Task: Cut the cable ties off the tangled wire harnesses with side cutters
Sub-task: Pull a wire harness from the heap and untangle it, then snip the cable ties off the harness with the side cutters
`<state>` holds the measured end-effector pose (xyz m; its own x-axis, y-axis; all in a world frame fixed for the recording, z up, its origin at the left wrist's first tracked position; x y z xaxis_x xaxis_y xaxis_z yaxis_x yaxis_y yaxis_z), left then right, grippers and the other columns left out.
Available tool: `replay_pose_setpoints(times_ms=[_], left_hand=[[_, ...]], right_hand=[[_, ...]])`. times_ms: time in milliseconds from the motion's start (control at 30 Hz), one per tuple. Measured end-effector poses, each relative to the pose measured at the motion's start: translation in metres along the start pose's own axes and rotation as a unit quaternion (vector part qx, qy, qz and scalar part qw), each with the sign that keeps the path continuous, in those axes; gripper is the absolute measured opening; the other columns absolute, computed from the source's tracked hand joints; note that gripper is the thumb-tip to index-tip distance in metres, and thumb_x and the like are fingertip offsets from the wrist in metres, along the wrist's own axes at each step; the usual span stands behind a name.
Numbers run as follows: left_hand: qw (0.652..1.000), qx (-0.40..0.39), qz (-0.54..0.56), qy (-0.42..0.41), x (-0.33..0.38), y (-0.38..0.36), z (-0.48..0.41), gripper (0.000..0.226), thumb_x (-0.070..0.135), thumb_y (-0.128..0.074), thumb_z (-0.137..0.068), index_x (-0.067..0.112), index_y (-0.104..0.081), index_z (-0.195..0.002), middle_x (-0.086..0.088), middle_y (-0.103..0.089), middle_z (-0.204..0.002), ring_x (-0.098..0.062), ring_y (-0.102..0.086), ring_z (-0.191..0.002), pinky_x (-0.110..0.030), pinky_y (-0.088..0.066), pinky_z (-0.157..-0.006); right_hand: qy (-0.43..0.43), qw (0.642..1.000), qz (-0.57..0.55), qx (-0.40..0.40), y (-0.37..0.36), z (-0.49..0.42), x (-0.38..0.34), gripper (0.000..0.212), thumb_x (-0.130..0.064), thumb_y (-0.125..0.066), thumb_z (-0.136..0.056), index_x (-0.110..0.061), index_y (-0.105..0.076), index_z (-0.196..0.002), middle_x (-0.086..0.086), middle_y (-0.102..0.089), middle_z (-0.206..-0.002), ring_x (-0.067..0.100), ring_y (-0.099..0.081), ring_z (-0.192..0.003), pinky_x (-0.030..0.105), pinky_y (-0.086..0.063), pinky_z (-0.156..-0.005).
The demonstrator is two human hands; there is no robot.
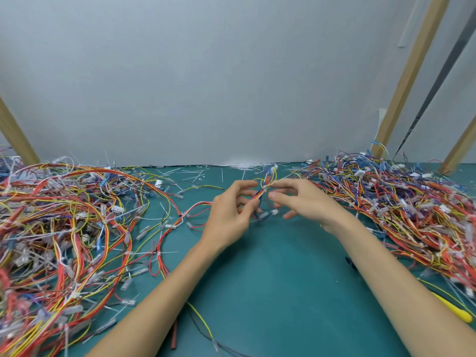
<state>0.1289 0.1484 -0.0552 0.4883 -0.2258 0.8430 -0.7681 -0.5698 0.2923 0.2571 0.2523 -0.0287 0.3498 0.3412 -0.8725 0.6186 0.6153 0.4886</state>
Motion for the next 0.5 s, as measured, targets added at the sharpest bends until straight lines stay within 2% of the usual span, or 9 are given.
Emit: replay_pose_setpoints(times_ms=[67,133,233,267,333,400,500], left_hand=[[0.999,-0.009,0.017,0.04,-0.009,0.006,0.0,0.023,-0.002,-0.058,-0.093,0.005,-0.061,-0.115,-0.002,-0.067,-0.091,-0.003,-0.068,-0.067,-0.016,-0.053,-0.067],[0.996,-0.025,0.046,0.074,-0.019,0.011,0.002,0.021,-0.003,-0.056,-0.094,0.004,-0.062,-0.113,-0.009,-0.066,-0.092,-0.001,-0.066,-0.064,-0.012,-0.051,-0.065],[0.988,-0.044,0.09,0.114,-0.029,0.013,0.003,0.023,-0.002,-0.056,-0.095,0.004,-0.06,-0.117,-0.015,-0.061,-0.106,-0.008,-0.07,-0.071,-0.016,-0.053,-0.069],[0.987,-0.046,0.095,0.117,-0.031,0.013,0.003,0.023,-0.002,-0.056,-0.095,0.004,-0.06,-0.117,-0.017,-0.061,-0.109,-0.009,-0.07,-0.073,-0.016,-0.054,-0.069],[0.987,-0.047,0.098,0.116,-0.032,0.012,0.003,0.024,-0.002,-0.057,-0.095,0.004,-0.06,-0.117,-0.022,-0.062,-0.111,-0.009,-0.07,-0.073,-0.016,-0.053,-0.07],[0.987,-0.048,0.1,0.116,-0.032,0.012,0.003,0.024,-0.002,-0.057,-0.095,0.003,-0.06,-0.117,-0.025,-0.062,-0.111,-0.008,-0.07,-0.073,-0.016,-0.053,-0.069],[0.987,-0.046,0.098,0.118,-0.032,0.012,0.003,0.024,-0.002,-0.056,-0.095,0.002,-0.06,-0.118,-0.029,-0.062,-0.113,-0.008,-0.07,-0.072,-0.016,-0.053,-0.069]], right_hand=[[0.002,0.991,0.132,-0.004,0.006,0.007,0.002,0.029,-0.027,-0.062,-0.092,-0.02,-0.063,-0.121,-0.011,-0.066,-0.109,-0.003,-0.066,-0.085,0.017,-0.053,-0.066],[0.026,0.966,0.258,-0.01,0.014,0.021,-0.001,0.02,-0.032,-0.062,-0.092,-0.026,-0.069,-0.11,-0.016,-0.067,-0.103,-0.014,-0.058,-0.073,0.005,-0.042,-0.064],[0.003,0.921,0.389,-0.005,0.034,0.054,-0.001,0.015,-0.04,-0.058,-0.092,-0.029,-0.068,-0.093,-0.013,-0.069,-0.096,-0.001,-0.057,-0.078,0.021,-0.041,-0.072],[-0.031,0.903,0.429,-0.008,0.042,0.066,0.001,0.019,-0.045,-0.055,-0.093,-0.029,-0.065,-0.087,-0.011,-0.068,-0.093,0.005,-0.058,-0.08,0.027,-0.045,-0.075],[-0.126,0.843,0.522,-0.035,0.056,0.09,0.009,0.035,-0.058,-0.05,-0.09,-0.026,-0.062,-0.082,-0.007,-0.063,-0.087,0.013,-0.06,-0.081,0.035,-0.052,-0.077],[-0.204,0.785,0.58,-0.075,0.062,0.111,0.014,0.047,-0.07,-0.049,-0.084,-0.025,-0.058,-0.083,-0.008,-0.056,-0.084,0.015,-0.057,-0.08,0.031,-0.05,-0.07],[-0.233,0.756,0.605,-0.089,0.058,0.124,0.012,0.05,-0.074,-0.052,-0.079,-0.025,-0.044,-0.076,-0.011,-0.046,-0.079,0.012,-0.048,-0.071,0.027,-0.036,-0.054]])
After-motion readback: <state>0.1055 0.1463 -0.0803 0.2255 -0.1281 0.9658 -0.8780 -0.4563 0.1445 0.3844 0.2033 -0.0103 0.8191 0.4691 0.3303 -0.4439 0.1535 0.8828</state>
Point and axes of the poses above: each hand's wrist, its own z-axis away from the middle knuckle, its own y-axis out of the back of the hand, x = y × z, the point moved 4 cm from there along -z, towards the middle knuckle
